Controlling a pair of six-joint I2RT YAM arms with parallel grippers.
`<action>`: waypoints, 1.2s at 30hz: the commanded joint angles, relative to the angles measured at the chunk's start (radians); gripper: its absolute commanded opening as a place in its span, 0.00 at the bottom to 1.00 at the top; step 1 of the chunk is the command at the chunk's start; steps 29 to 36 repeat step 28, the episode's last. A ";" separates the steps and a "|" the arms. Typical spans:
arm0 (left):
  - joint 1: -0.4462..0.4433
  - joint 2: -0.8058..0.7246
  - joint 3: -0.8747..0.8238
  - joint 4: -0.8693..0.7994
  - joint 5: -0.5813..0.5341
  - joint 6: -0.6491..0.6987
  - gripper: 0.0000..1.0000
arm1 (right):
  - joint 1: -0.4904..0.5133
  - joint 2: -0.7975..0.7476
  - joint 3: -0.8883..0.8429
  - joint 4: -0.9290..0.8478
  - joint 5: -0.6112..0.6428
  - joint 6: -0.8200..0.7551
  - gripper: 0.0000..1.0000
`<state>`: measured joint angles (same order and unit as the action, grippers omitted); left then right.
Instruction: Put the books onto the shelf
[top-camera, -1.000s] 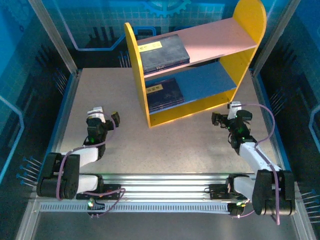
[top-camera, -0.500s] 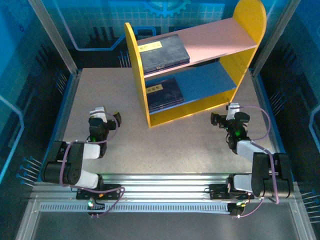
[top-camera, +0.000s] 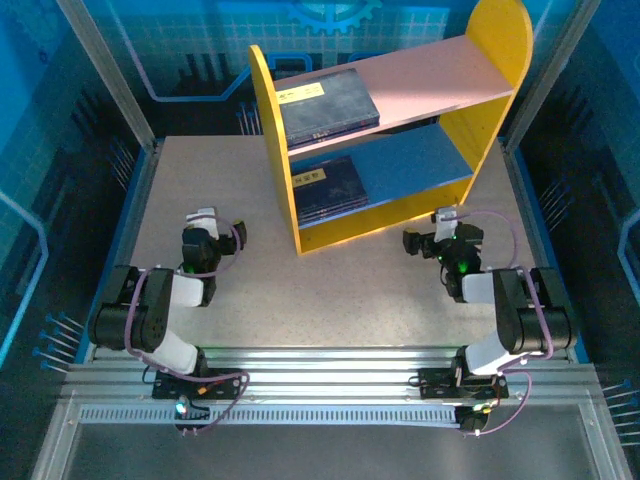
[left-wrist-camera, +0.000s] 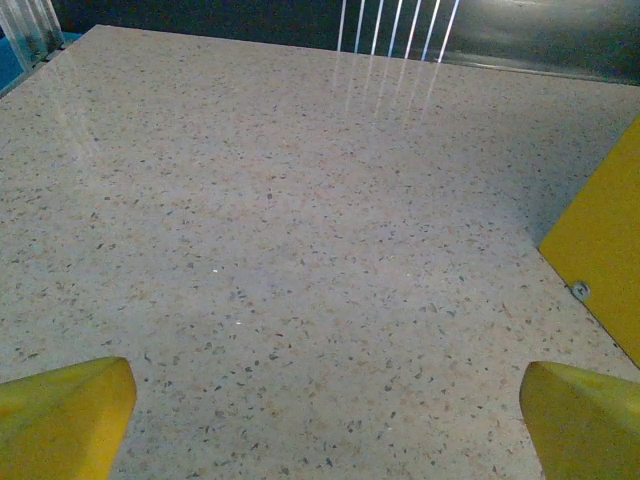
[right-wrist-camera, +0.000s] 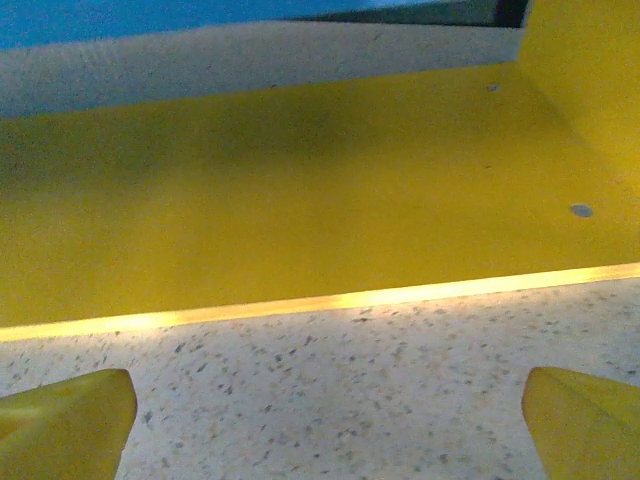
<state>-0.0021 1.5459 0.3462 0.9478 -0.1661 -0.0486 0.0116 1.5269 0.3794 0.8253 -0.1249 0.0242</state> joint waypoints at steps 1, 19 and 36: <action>0.000 0.004 0.018 0.006 0.023 0.021 1.00 | 0.008 0.007 0.019 0.051 0.051 -0.033 1.00; 0.001 0.003 0.019 0.005 0.023 0.023 0.99 | 0.016 0.010 0.020 0.057 0.069 -0.035 1.00; 0.001 0.003 0.019 0.005 0.023 0.023 0.99 | 0.016 0.009 0.020 0.057 0.071 -0.035 1.00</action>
